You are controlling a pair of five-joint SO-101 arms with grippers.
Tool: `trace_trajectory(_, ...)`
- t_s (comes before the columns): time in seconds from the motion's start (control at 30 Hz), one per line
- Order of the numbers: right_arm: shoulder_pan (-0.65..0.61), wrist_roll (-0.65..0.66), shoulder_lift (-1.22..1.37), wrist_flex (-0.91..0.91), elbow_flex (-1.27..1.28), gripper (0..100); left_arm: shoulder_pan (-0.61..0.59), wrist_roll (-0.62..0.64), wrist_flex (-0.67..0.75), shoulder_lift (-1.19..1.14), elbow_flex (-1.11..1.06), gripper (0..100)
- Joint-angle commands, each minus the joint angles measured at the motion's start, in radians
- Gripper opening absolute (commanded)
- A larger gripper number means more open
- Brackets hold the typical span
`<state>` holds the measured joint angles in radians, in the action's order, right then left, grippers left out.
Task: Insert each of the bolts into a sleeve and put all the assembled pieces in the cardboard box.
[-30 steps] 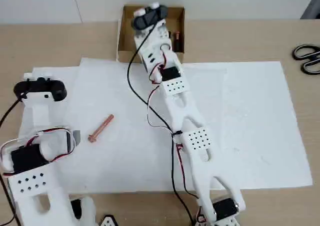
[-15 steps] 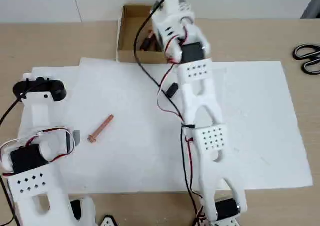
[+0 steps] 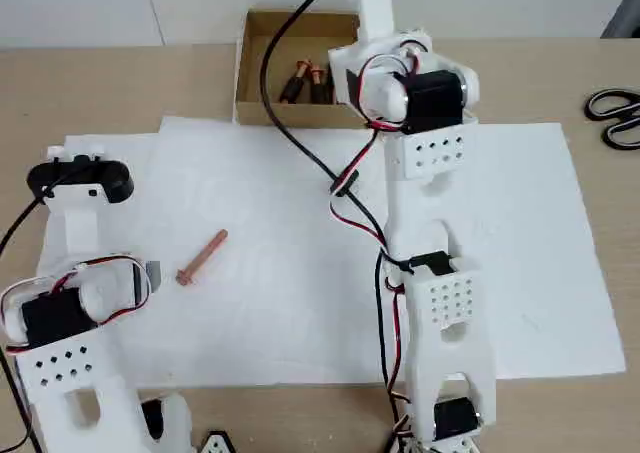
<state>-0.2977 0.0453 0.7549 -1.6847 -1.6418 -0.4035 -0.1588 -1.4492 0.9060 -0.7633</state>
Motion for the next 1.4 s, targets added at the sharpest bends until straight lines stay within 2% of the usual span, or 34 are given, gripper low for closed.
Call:
trace_trajectory(0.0, 0.012, -0.006, -0.074, -0.018, 0.003, 18.0, 0.006, -0.005, -0.002, 0.006, 0.007, 21)
trace_trajectory(0.13, 0.004, -0.018, -0.143, -0.018, 0.232, 18.0, 0.006, -0.005, -0.002, 0.006, 0.007, 21)
trace_trajectory(0.37, 0.005, -0.222, -0.271, 0.047, 0.7, 18.0, 0.006, -0.005, -0.002, 0.006, 0.007, 21)
trace_trajectory(0.57, 0.005, -0.511, -0.211, 0.105, 0.795, 18.0, 0.006, -0.005, -0.002, 0.006, 0.007, 21)
trace_trajectory(0.77, 0.004, -0.675, -0.041, 0.166, 0.796, 18.0, 0.006, -0.002, 0.0, 0.006, 0.007, 21)
trace_trajectory(0.9, -0.012, -0.718, 0.019, 0.189, 0.796, 18.0, 0.006, -0.002, 0.0, 0.006, 0.005, 21)
trace_trajectory(1.37, -0.053, -0.715, 0.12, 0.252, 0.796, 17.9, 0.006, 0.0, 0.029, 0.006, -0.035, 21)
